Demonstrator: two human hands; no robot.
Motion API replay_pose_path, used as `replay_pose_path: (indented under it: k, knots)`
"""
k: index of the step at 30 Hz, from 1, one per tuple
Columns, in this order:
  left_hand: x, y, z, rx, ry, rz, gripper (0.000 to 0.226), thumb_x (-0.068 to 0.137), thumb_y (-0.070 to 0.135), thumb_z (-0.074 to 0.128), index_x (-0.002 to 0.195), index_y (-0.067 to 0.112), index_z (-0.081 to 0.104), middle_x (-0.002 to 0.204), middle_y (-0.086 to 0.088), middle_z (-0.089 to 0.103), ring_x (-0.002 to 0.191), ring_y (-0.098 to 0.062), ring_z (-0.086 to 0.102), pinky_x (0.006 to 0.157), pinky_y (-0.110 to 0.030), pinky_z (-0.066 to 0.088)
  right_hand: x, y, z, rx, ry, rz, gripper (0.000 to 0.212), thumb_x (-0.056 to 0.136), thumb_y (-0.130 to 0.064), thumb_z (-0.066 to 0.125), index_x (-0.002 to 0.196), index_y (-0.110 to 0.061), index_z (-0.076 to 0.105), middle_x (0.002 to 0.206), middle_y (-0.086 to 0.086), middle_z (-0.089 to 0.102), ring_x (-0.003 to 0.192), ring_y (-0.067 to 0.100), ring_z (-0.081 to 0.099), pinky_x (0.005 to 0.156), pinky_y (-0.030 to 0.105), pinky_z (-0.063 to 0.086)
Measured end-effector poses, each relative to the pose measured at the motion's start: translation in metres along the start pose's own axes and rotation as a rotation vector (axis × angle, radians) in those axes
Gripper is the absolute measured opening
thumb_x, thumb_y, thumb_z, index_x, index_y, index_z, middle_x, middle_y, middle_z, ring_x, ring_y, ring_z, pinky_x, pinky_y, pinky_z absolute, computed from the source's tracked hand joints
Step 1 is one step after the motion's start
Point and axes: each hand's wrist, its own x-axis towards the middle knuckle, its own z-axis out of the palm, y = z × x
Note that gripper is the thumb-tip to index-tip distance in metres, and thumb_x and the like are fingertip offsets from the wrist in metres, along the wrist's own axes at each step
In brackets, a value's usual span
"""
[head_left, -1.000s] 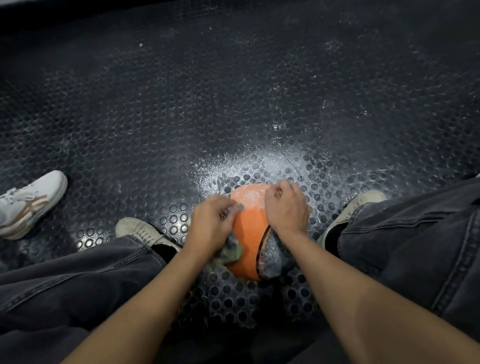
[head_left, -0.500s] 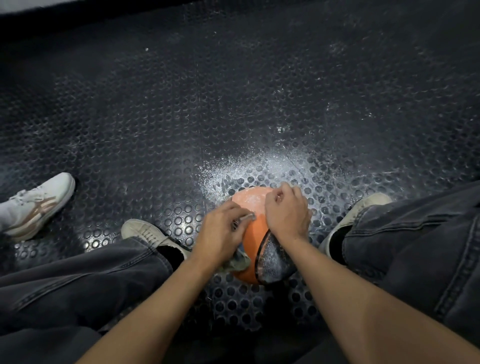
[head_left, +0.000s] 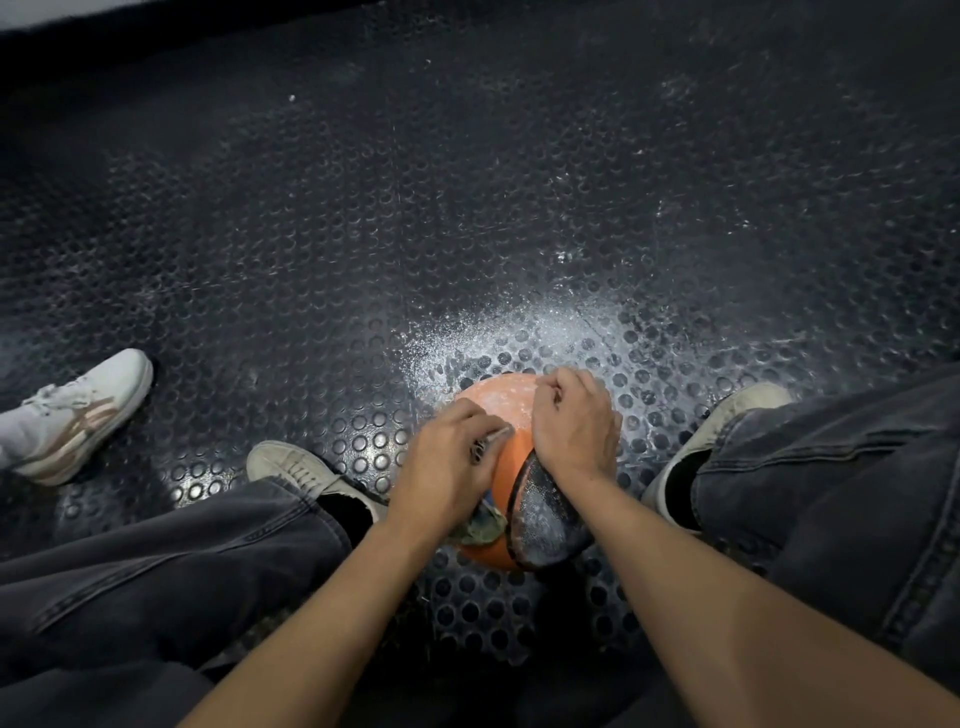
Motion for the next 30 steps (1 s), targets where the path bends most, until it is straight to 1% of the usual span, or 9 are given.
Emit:
replay_pose_path:
  k: [4, 8, 12, 16, 19, 22, 26, 28, 30]
  knots:
    - [0.013, -0.017, -0.007, -0.014, 0.062, -0.091, 0.020, 0.090, 0.026, 0.066, 0.101, 0.010, 0.074, 0.095, 0.001, 0.068, 0.082, -0.008, 0.058, 0.078, -0.023, 0.048, 0.003, -0.002, -0.003, 0.042, -0.017, 0.026, 0.022, 0.102, -0.032, 0.040, 0.091, -0.023, 0.056, 0.097, -0.007, 0.055, 0.097, 0.017, 0.050, 0.099, 0.045, 0.042]
    - [0.007, 0.002, -0.002, -0.002, -0.069, 0.066, 0.019, 0.092, 0.027, 0.062, 0.102, 0.014, 0.072, 0.095, 0.007, 0.063, 0.083, -0.008, 0.058, 0.078, -0.022, 0.047, 0.000, -0.002, -0.004, 0.008, -0.014, 0.003, 0.021, 0.103, -0.031, 0.040, 0.087, -0.023, 0.050, 0.096, -0.007, 0.053, 0.097, 0.018, 0.049, 0.098, 0.043, 0.040]
    - [0.014, -0.013, -0.007, 0.014, -0.004, -0.012, 0.021, 0.091, 0.026, 0.062, 0.103, 0.012, 0.072, 0.096, 0.005, 0.064, 0.083, -0.009, 0.058, 0.078, -0.020, 0.046, -0.002, -0.004, -0.004, -0.025, -0.009, 0.078, 0.017, 0.103, -0.032, 0.040, 0.100, -0.025, 0.055, 0.103, -0.008, 0.052, 0.101, 0.016, 0.050, 0.100, 0.037, 0.034]
    - [0.019, 0.008, -0.002, 0.030, -0.159, 0.237, 0.020, 0.089, 0.026, 0.061, 0.097, 0.013, 0.074, 0.089, 0.005, 0.064, 0.072, -0.011, 0.060, 0.066, -0.021, 0.050, -0.003, -0.006, -0.005, -0.035, -0.018, 0.083, 0.021, 0.103, -0.030, 0.039, 0.102, -0.022, 0.058, 0.101, -0.005, 0.050, 0.094, 0.016, 0.049, 0.097, 0.039, 0.040]
    - [0.031, -0.002, -0.003, 0.049, -0.138, 0.209, 0.022, 0.091, 0.030, 0.061, 0.099, 0.014, 0.074, 0.093, 0.004, 0.065, 0.077, -0.013, 0.062, 0.069, -0.031, 0.055, 0.002, -0.004, -0.009, 0.027, -0.018, 0.089, 0.025, 0.103, -0.026, 0.040, 0.105, -0.023, 0.065, 0.100, -0.005, 0.057, 0.092, 0.017, 0.052, 0.098, 0.044, 0.043]
    - [0.013, -0.010, -0.014, 0.027, -0.185, 0.243, 0.024, 0.091, 0.031, 0.059, 0.100, 0.015, 0.074, 0.094, 0.005, 0.065, 0.078, -0.011, 0.063, 0.072, -0.025, 0.055, 0.000, -0.005, -0.006, 0.023, 0.007, 0.129, 0.023, 0.104, -0.029, 0.041, 0.107, -0.026, 0.064, 0.098, -0.008, 0.057, 0.092, 0.014, 0.051, 0.102, 0.046, 0.042]
    - [0.024, 0.003, -0.006, 0.049, -0.179, 0.279, 0.018, 0.090, 0.025, 0.063, 0.097, 0.013, 0.073, 0.094, 0.004, 0.064, 0.079, -0.014, 0.062, 0.072, -0.034, 0.055, 0.000, -0.006, -0.007, 0.028, 0.025, 0.211, 0.030, 0.104, -0.030, 0.041, 0.107, -0.022, 0.070, 0.088, -0.002, 0.057, 0.082, 0.017, 0.049, 0.102, 0.043, 0.041]
    - [0.035, 0.010, 0.001, 0.065, -0.155, 0.236, 0.017, 0.090, 0.023, 0.064, 0.100, 0.012, 0.073, 0.096, 0.004, 0.064, 0.082, -0.012, 0.059, 0.077, -0.034, 0.053, 0.002, -0.004, -0.010, 0.087, 0.033, 0.239, 0.030, 0.103, -0.027, 0.044, 0.109, -0.023, 0.072, 0.094, 0.000, 0.065, 0.084, 0.019, 0.050, 0.101, 0.041, 0.042]
    - [0.031, 0.008, -0.002, 0.040, -0.182, 0.244, 0.019, 0.089, 0.025, 0.064, 0.099, 0.013, 0.074, 0.094, 0.005, 0.064, 0.080, -0.009, 0.058, 0.077, -0.029, 0.053, 0.004, -0.003, -0.012, 0.133, 0.038, 0.250, 0.030, 0.101, -0.021, 0.045, 0.110, -0.027, 0.073, 0.107, 0.002, 0.071, 0.084, 0.018, 0.051, 0.097, 0.038, 0.044]
